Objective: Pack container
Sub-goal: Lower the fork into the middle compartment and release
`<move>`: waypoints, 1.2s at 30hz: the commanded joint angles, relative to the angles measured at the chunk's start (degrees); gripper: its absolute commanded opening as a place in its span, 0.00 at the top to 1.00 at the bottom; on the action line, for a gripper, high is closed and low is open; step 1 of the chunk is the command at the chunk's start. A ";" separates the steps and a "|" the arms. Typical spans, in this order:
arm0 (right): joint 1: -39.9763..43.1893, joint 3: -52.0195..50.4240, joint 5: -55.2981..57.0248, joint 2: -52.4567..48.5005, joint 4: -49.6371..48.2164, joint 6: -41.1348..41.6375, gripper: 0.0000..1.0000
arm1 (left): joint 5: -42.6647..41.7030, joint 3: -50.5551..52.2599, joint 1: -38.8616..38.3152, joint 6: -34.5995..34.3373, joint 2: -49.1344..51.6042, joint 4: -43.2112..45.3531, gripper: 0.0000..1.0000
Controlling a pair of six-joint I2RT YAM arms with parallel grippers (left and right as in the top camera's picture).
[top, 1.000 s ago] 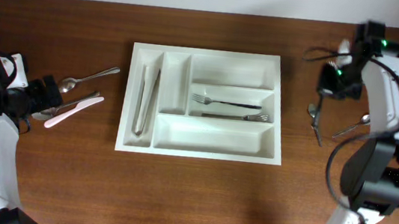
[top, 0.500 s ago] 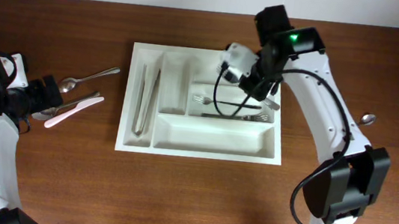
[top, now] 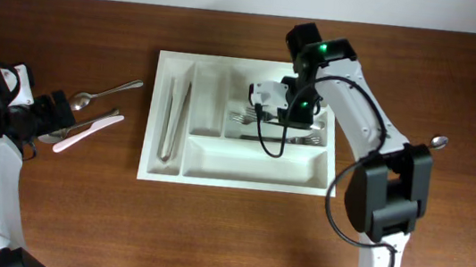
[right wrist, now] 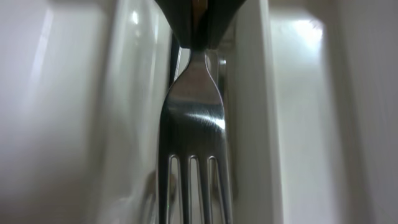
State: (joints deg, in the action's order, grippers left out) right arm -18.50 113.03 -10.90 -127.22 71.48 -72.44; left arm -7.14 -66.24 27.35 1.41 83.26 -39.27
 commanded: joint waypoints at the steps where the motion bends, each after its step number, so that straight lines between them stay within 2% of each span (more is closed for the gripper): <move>1: -0.63 0.00 -1.38 -2.54 -0.57 -2.73 0.74 | -1.01 -0.94 0.20 -0.57 0.31 -0.04 0.01; 2: -0.68 0.00 -1.40 -2.67 -0.57 -2.58 0.64 | -1.01 -0.94 0.20 -0.57 0.31 -0.04 0.01; 3: -0.74 0.00 -1.36 -2.73 -0.57 -2.27 0.61 | -1.03 -0.94 0.20 -0.57 0.31 -0.04 0.01; 7: -1.05 1.09 -0.83 -1.53 -0.79 3.13 0.50 | -1.01 -0.94 0.20 -0.57 0.31 -0.04 0.01; 9: -1.03 2.91 0.24 -0.35 -0.72 9.79 0.50 | -1.03 -0.94 0.20 -0.57 0.31 -0.04 0.01; 11: -0.70 5.55 1.81 0.85 -0.39 19.56 0.57 | -1.03 -0.94 0.20 -0.57 0.31 -0.04 0.01; 14: 0.70 11.34 3.28 2.38 3.72 35.93 0.58 | -1.03 -0.94 0.20 -0.57 0.31 -0.04 0.01; 17: 3.72 16.00 4.11 3.50 7.06 43.87 0.58 | -1.03 -0.94 0.20 -0.57 0.31 -0.04 0.01; 19: 7.37 18.05 4.07 3.72 7.10 52.81 0.57 | -1.03 -0.94 0.20 -0.57 0.31 -0.04 0.01; 21: 11.78 18.40 4.09 3.72 6.51 62.97 0.48 | -1.03 -0.94 0.20 -0.57 0.31 -0.04 0.01; 26: 24.57 16.37 4.07 2.32 7.96 90.64 0.47 | -1.01 -0.94 0.20 -0.57 0.31 -0.04 0.01; 31: 34.38 8.92 4.00 0.96 3.96 100.69 0.45 | -1.01 -0.94 0.20 -0.57 0.31 -0.04 0.01; 36: 38.93 0.04 4.09 0.72 -4.79 102.44 0.45 | -1.01 -0.94 0.20 -0.57 0.31 -0.04 0.01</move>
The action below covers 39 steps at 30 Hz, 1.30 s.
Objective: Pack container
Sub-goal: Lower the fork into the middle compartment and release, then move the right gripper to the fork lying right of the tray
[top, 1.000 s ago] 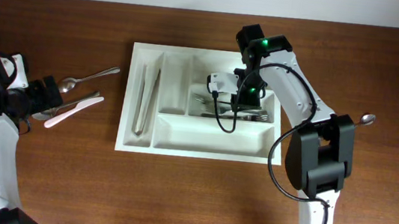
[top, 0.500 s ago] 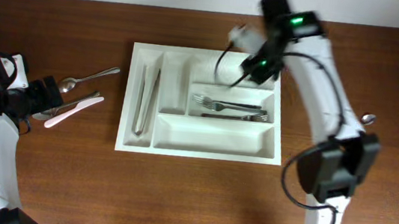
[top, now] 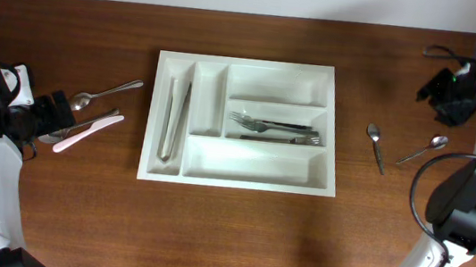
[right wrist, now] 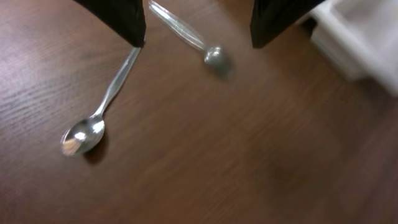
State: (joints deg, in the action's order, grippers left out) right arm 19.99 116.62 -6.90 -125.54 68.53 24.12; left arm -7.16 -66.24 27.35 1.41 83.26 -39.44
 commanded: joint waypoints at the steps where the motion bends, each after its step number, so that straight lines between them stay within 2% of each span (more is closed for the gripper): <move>1: 1.07 -5.09 0.15 -0.98 -3.17 6.45 0.46 | -0.98 -0.94 0.20 -0.57 0.31 0.13 0.01; 7: 4.94 -11.93 0.02 -1.01 -8.48 5.31 0.43 | -0.98 -0.94 0.20 -0.57 0.31 0.13 0.01; 13: 9.64 -14.91 -4.48 -1.01 -10.99 -7.30 0.29 | -0.98 -0.94 0.20 -0.57 0.31 0.13 0.01; 21: 13.90 -15.47 -12.17 -2.03 -14.71 -19.96 0.20 | -0.98 -0.94 0.20 -0.57 0.31 0.13 0.01; 24: 14.29 -15.47 -15.47 -3.37 -15.96 -23.52 0.21 | -0.98 -0.94 0.20 -0.57 0.31 0.13 0.01; 31: 14.34 -15.47 -15.67 -8.15 -16.94 -23.45 0.31 | -0.98 -0.94 0.20 -0.57 0.31 0.13 0.01; 39: 15.37 -15.47 -18.08 -11.23 -17.99 -23.28 0.34 | -0.98 -0.94 0.20 -0.57 0.31 0.13 0.01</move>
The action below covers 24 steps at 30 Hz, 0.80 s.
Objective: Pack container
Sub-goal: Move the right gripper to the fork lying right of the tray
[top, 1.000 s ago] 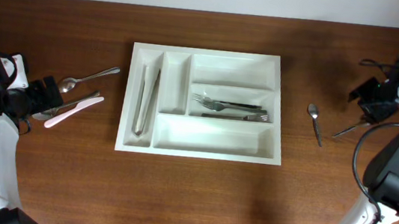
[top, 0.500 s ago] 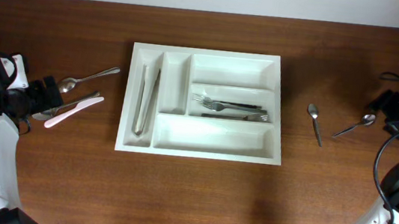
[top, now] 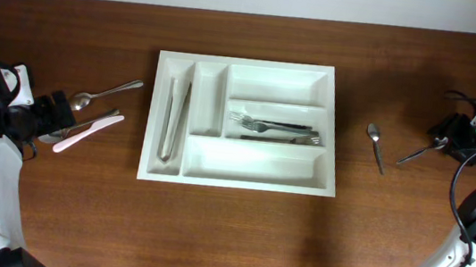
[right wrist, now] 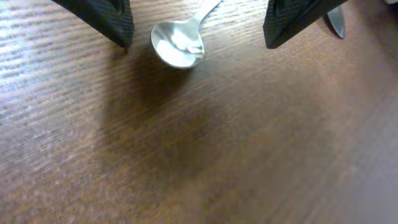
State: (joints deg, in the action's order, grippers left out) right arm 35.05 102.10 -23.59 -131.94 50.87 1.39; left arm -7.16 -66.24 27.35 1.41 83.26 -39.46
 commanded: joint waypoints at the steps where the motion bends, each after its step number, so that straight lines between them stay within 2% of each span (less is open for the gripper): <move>1: 0.39 -0.96 -1.55 -4.98 -0.37 -0.55 0.36 | -0.98 -0.94 0.20 -0.57 0.31 0.15 0.01; 3: 0.39 -0.96 -1.53 -5.09 -0.35 -0.55 0.41 | -0.98 -0.94 0.20 -0.57 0.31 0.15 0.01; 4: 0.39 -0.96 -1.55 -5.11 -0.35 -0.57 0.48 | -0.98 -0.94 0.20 -0.57 0.31 0.15 0.01; 6: 0.39 -0.96 -1.55 -5.11 -0.37 -0.55 0.56 | -0.98 -0.94 0.20 -0.57 0.31 0.15 0.01; 10: 0.39 -0.96 -1.53 -5.11 -0.55 -0.55 0.57 | -0.98 -0.94 0.20 -0.57 0.31 0.15 0.01; 16: 0.39 -0.96 -1.53 -5.11 -1.03 -0.52 0.74 | -0.98 -0.94 0.20 -0.57 0.31 0.15 0.01; 21: 0.39 -0.96 -1.55 -5.11 -1.64 -0.52 0.81 | -0.98 -0.94 0.20 -0.57 0.31 0.15 0.01; 24: 0.39 -0.96 -1.68 -5.11 -1.88 -0.52 0.89 | -1.01 -0.94 0.20 -0.57 0.31 0.15 0.01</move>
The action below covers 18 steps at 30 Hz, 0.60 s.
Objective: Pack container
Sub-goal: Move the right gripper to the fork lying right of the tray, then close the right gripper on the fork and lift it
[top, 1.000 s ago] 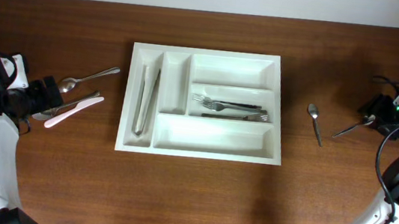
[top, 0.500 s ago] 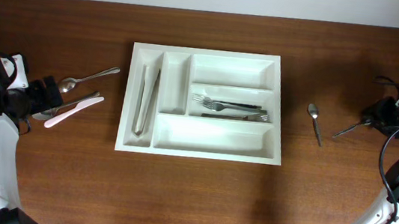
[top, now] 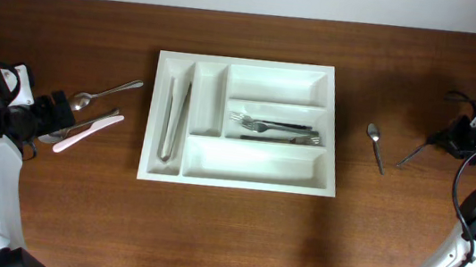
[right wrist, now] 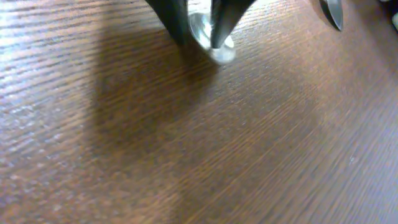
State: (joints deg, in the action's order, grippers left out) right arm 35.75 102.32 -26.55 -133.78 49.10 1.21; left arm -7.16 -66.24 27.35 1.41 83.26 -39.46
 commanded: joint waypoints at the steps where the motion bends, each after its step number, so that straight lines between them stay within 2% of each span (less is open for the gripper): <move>1: -0.31 -1.18 1.20 -3.28 -0.22 -0.35 0.91 | -1.01 -0.94 0.20 -0.57 0.31 0.15 0.01; 4: -0.31 -1.18 0.24 -3.28 -0.76 -0.37 0.96 | -0.98 -0.94 0.20 -0.57 0.31 0.15 0.01; 18: -0.07 -1.18 -2.95 -3.26 -1.68 -0.39 0.96 | -1.01 -0.94 0.20 -0.57 0.31 0.15 0.01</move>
State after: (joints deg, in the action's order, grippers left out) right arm 35.75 102.30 -29.04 -134.32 47.46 1.28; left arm -7.16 -66.24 27.35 1.41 83.26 -39.46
